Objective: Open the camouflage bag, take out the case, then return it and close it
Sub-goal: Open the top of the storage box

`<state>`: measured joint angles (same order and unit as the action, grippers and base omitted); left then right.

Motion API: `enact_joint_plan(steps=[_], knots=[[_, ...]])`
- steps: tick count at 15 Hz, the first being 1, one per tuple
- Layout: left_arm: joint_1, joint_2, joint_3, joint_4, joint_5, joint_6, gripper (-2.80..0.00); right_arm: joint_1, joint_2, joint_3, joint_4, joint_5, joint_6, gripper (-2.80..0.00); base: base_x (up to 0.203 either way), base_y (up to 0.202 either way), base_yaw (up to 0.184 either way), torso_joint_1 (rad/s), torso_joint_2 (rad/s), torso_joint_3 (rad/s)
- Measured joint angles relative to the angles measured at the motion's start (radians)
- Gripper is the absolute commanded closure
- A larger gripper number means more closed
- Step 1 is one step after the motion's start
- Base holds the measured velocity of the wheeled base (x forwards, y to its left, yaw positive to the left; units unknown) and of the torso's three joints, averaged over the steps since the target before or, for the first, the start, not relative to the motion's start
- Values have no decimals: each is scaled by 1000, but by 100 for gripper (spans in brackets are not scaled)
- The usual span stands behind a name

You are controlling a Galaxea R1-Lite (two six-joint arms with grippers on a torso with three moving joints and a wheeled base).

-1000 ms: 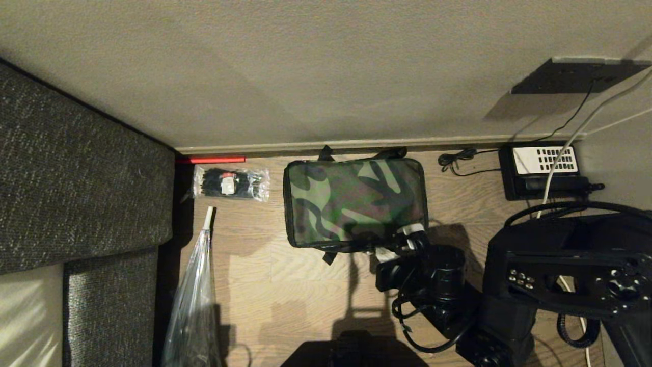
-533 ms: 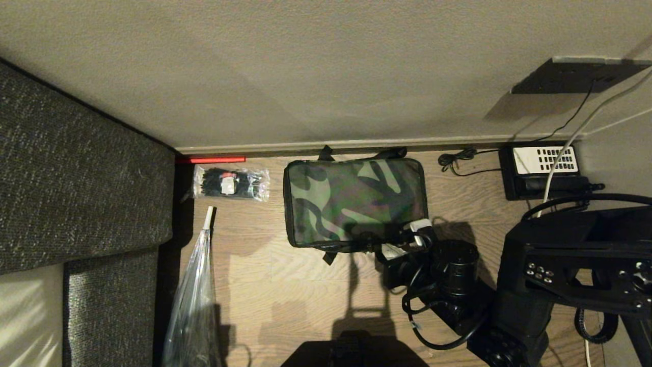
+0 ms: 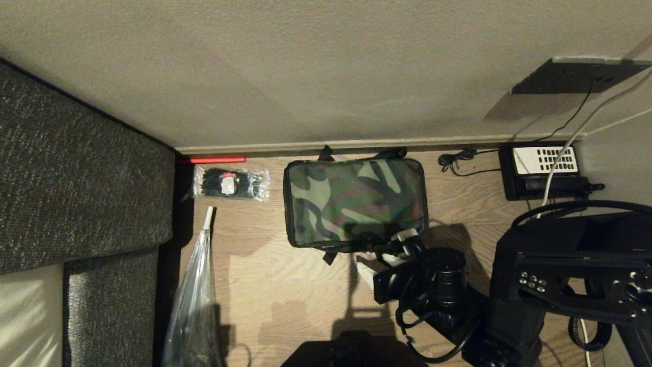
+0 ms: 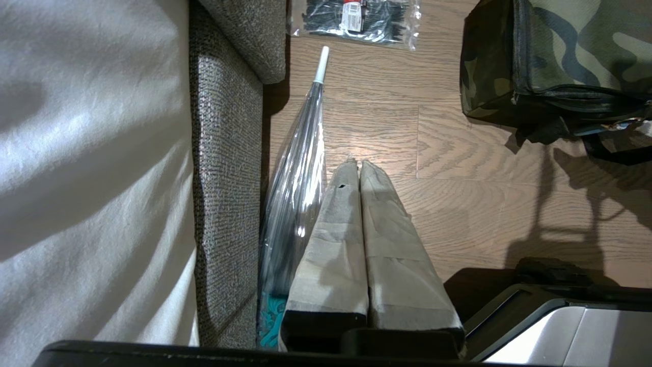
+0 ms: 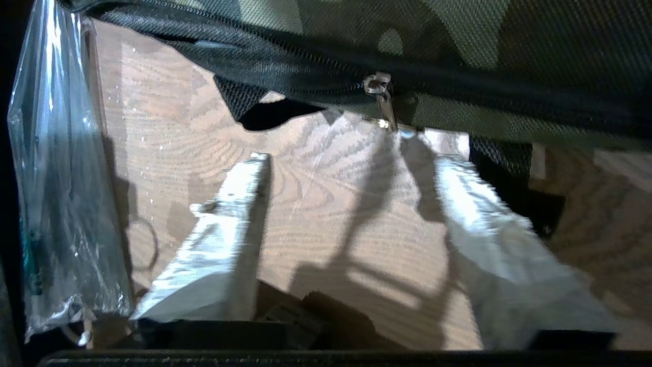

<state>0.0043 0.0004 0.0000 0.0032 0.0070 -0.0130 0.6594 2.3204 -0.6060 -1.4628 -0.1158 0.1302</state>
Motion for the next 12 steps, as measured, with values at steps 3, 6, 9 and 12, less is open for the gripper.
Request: enact_joint_plan(steps=[3, 6, 9, 12], knots=[[0, 0, 0, 0, 0, 0, 0, 0, 37, -36, -19, -4, -8, -280, 0, 0, 0, 0, 0, 0], [0, 0, 0, 0, 0, 0, 0, -5, 63, -62, -40, -16, -11, -280, 0, 0, 0, 0, 0, 0], [0, 0, 0, 0, 0, 0, 0, -7, 82, -84, -40, -42, -10, -280, 0, 0, 0, 0, 0, 0], [0, 0, 0, 0, 0, 0, 0, -8, 107, -119, -41, -83, -10, -280, 0, 0, 0, 0, 0, 0]])
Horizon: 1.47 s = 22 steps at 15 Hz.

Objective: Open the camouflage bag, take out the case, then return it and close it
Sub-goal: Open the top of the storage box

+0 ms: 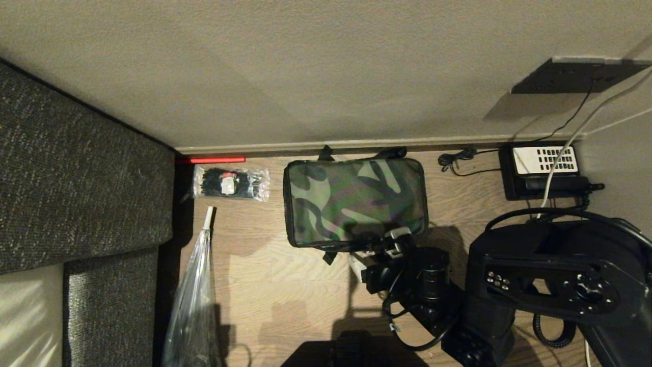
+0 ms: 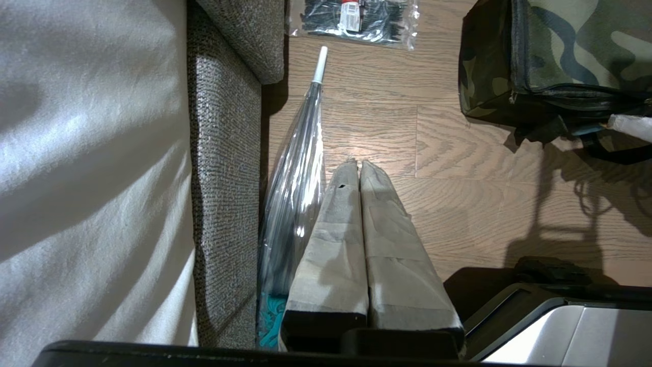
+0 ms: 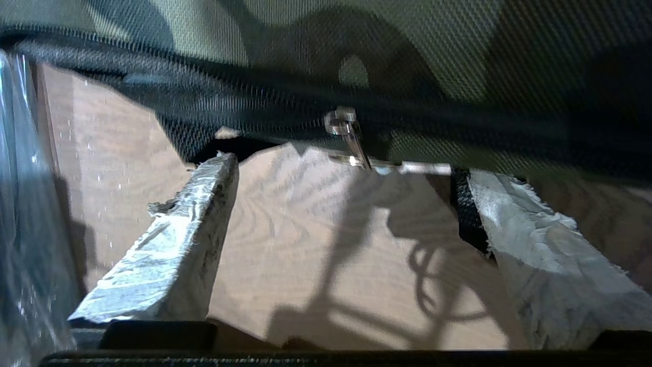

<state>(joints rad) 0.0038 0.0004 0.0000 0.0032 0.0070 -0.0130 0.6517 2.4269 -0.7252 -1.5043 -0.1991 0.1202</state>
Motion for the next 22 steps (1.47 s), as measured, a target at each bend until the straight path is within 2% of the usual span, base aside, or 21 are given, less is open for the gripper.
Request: enact_joint_plan(steps=[3, 4, 22], knots=[[0, 0, 0, 0, 0, 0, 0, -5, 16, -28, -1, -18, 1, -280, 0, 0, 0, 0, 0, 0], [0, 0, 0, 0, 0, 0, 0, -5, 19, -31, -7, -18, 3, 0, 0, 0, 0, 0, 0, 0], [0, 0, 0, 0, 0, 0, 0, -5, 7, 1, -18, -13, 0, 0, 0, 0, 0, 0, 0, 0]])
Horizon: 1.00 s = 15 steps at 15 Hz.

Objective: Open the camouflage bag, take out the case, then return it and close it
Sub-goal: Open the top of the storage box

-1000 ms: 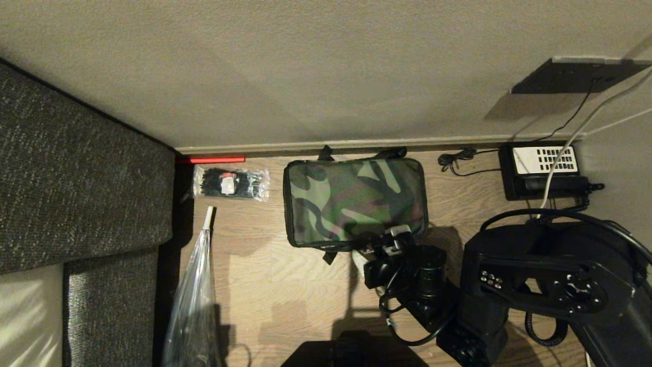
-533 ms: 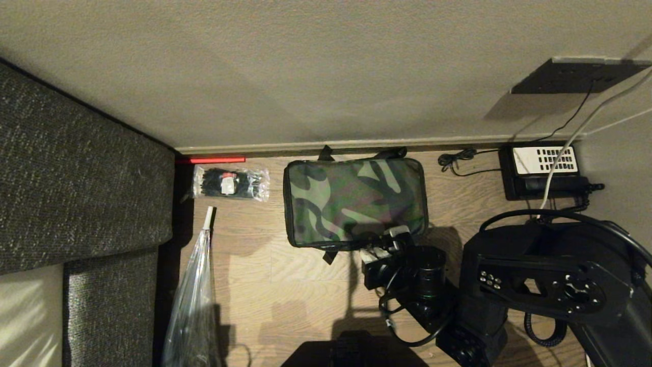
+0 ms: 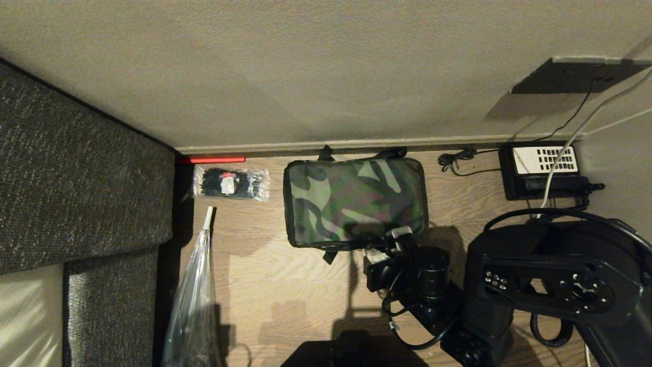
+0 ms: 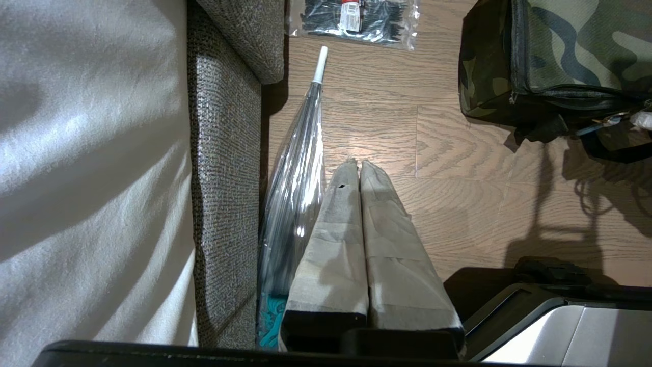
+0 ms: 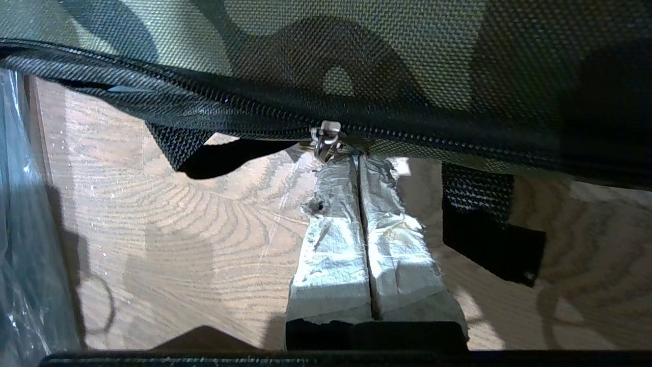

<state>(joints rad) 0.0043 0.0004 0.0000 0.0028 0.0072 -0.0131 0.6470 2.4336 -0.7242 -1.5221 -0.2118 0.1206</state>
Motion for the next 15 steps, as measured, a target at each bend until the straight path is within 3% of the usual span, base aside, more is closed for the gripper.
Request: enact_joint_plan(steps=[10, 11, 15], knots=[[0, 0, 0, 0, 0, 0, 0, -71, -77, 91, 1, 14, -49, 0, 0, 0, 0, 0, 0, 0], [0, 0, 0, 0, 0, 0, 0, -72, -80, 92, 1, 14, -49, -280, 0, 0, 0, 0, 0, 0], [0, 0, 0, 0, 0, 0, 0, -36, -75, 78, 39, 49, -30, -280, 0, 0, 0, 0, 0, 0]])
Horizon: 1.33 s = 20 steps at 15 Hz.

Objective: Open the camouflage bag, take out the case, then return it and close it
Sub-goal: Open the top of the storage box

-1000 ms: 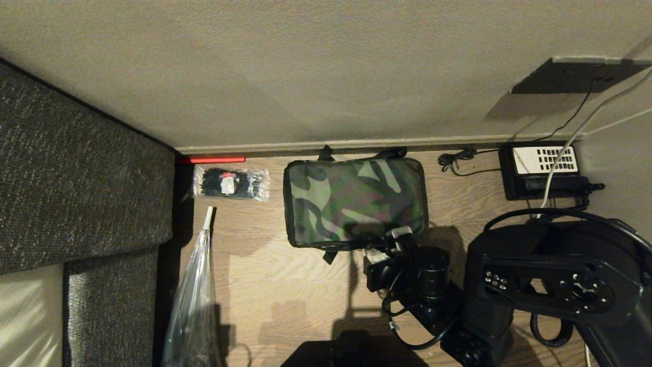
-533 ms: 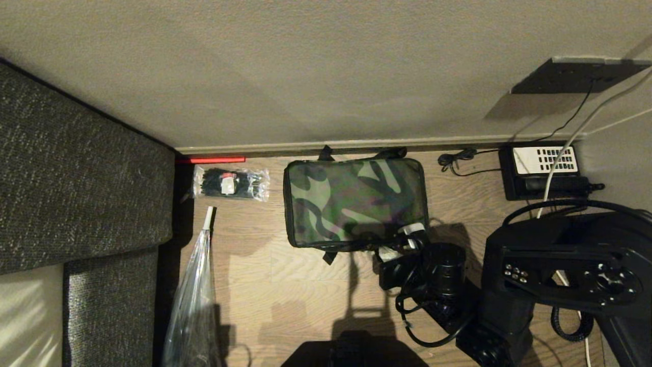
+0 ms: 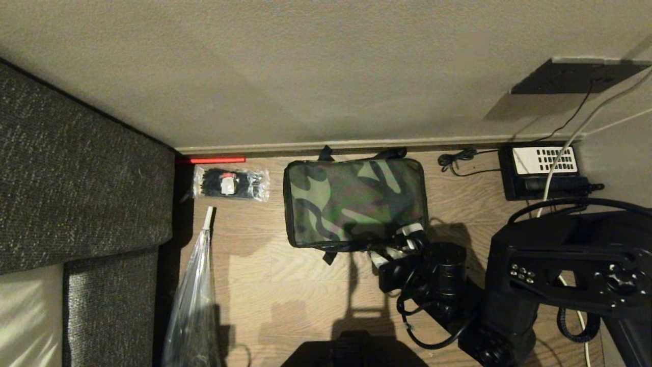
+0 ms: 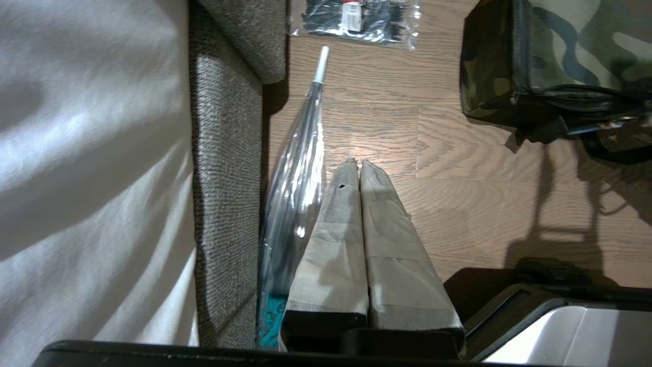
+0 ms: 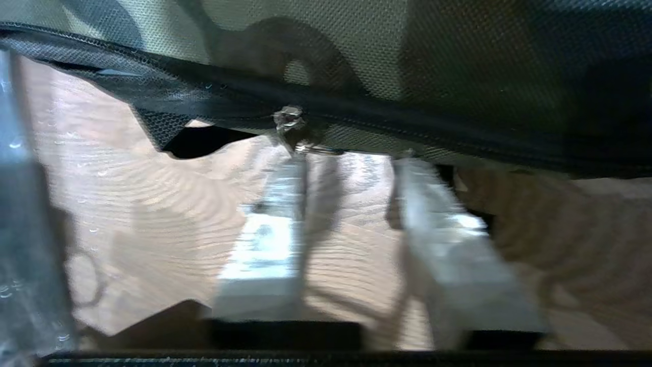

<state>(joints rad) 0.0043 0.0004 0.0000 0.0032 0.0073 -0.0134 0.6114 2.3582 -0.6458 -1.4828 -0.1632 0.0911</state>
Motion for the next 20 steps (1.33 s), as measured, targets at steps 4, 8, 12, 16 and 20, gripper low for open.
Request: enact_joint_plan(steps=[4, 8, 12, 16, 20], knots=[[0, 0, 0, 0, 0, 0, 0, 14, 28, -12, 9, 81, 10, -280, 0, 0, 0, 0, 0, 0], [0, 0, 0, 0, 0, 0, 0, 17, 85, -73, -8, 66, 1, -280, 0, 0, 0, 0, 0, 0], [0, 0, 0, 0, 0, 0, 0, 16, 129, -112, -20, 34, 2, -280, 0, 0, 0, 0, 0, 0], [0, 0, 0, 0, 0, 0, 0, 17, 157, -178, -37, 9, 19, -280, 0, 0, 0, 0, 0, 0], [0, 0, 0, 0, 0, 0, 0, 16, 162, -216, -38, 7, 82, -280, 0, 0, 0, 0, 0, 0]])
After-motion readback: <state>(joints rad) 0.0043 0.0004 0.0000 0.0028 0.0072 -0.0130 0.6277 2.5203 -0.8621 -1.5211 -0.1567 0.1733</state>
